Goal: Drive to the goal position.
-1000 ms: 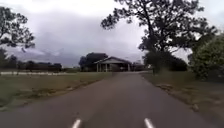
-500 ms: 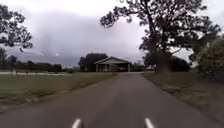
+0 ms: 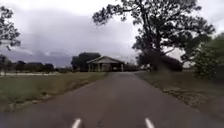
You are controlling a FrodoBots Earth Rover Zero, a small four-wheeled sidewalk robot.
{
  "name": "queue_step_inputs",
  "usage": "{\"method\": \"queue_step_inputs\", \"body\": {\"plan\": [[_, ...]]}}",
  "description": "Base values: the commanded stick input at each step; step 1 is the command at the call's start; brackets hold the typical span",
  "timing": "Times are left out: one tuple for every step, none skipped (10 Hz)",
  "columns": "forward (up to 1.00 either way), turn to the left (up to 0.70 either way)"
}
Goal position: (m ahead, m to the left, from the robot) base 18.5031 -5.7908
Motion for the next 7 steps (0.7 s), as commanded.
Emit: {"method": "queue_step_inputs", "body": {"plan": [[0.84, 0.03], [0.84, 0.03], [0.84, 0.03], [0.84, 0.03], [0.84, 0.03], [0.84, 0.03], [0.84, 0.03]]}}
